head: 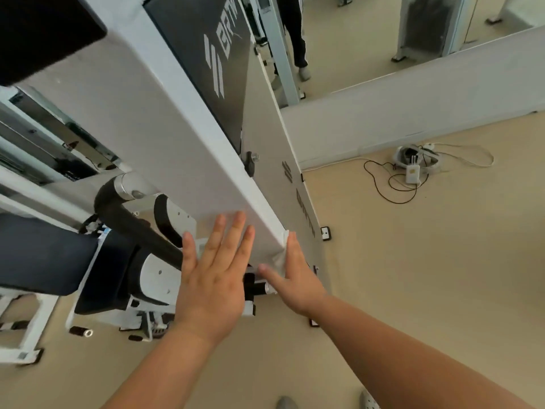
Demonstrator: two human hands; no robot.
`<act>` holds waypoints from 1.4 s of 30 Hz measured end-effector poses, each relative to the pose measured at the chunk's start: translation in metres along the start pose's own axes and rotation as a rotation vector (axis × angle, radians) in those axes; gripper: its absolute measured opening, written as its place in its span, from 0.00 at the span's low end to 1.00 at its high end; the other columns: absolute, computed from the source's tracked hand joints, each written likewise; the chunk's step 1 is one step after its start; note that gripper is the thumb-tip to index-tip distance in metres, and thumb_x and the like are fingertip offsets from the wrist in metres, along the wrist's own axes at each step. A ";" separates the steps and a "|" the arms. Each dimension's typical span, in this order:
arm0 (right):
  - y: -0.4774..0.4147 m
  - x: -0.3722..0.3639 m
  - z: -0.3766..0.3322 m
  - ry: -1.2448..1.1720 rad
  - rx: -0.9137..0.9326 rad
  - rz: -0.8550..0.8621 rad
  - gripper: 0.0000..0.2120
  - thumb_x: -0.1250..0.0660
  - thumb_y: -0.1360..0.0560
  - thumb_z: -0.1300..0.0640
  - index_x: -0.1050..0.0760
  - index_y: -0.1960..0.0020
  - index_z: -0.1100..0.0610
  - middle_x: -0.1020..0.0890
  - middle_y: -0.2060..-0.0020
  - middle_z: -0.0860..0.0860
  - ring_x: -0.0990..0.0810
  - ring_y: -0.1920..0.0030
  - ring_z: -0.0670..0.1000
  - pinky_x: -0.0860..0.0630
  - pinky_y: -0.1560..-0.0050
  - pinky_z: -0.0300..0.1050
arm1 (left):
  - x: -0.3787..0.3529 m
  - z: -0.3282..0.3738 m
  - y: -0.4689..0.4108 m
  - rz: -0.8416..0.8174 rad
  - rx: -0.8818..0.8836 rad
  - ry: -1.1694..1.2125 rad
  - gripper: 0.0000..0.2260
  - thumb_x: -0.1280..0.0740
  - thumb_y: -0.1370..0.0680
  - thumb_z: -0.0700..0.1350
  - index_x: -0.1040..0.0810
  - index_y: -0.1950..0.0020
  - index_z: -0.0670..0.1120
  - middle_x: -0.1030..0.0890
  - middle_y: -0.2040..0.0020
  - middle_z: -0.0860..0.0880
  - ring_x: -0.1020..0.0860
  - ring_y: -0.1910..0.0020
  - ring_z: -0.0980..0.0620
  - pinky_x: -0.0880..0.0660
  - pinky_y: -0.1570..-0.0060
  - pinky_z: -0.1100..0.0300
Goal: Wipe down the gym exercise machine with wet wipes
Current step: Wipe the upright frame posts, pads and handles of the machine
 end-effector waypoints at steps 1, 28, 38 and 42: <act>-0.002 0.001 0.011 0.013 -0.032 -0.019 0.43 0.33 0.22 0.39 0.55 0.17 0.47 0.45 0.18 0.45 0.46 0.19 0.44 0.41 0.21 0.51 | -0.007 0.002 0.002 -0.037 -0.008 -0.010 0.39 0.31 0.30 0.33 0.39 0.20 0.44 0.52 0.16 0.47 0.48 0.18 0.43 0.56 0.24 0.32; -0.013 -0.063 0.216 0.110 -0.038 0.232 0.41 0.36 0.18 0.58 0.60 0.17 0.50 0.55 0.17 0.44 0.55 0.17 0.44 0.46 0.19 0.59 | -0.197 0.076 0.057 -0.297 -0.463 0.049 0.32 0.51 0.28 0.37 0.40 0.21 0.39 0.45 0.17 0.43 0.51 0.18 0.43 0.60 0.23 0.34; -0.010 -0.111 0.355 0.267 0.020 0.205 0.38 0.43 0.15 0.47 0.62 0.16 0.58 0.65 0.17 0.50 0.63 0.17 0.50 0.60 0.18 0.49 | -0.316 0.159 0.084 -0.364 -0.500 0.056 0.31 0.51 0.28 0.36 0.39 0.23 0.40 0.42 0.18 0.44 0.49 0.18 0.42 0.63 0.24 0.33; -0.012 -0.131 0.415 0.267 -0.151 0.162 0.39 0.45 0.15 0.44 0.68 0.17 0.53 0.74 0.21 0.46 0.72 0.20 0.46 0.66 0.20 0.47 | -0.351 0.179 0.095 -0.383 -0.525 0.043 0.32 0.50 0.28 0.37 0.38 0.22 0.39 0.40 0.18 0.44 0.48 0.18 0.42 0.62 0.24 0.34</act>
Point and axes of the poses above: each hand's wrist, its own y-axis away from the middle knuckle, its own x-axis out of the back of the hand, z = x × y, the point moved 3 cm from there along -y, towards the middle knuckle
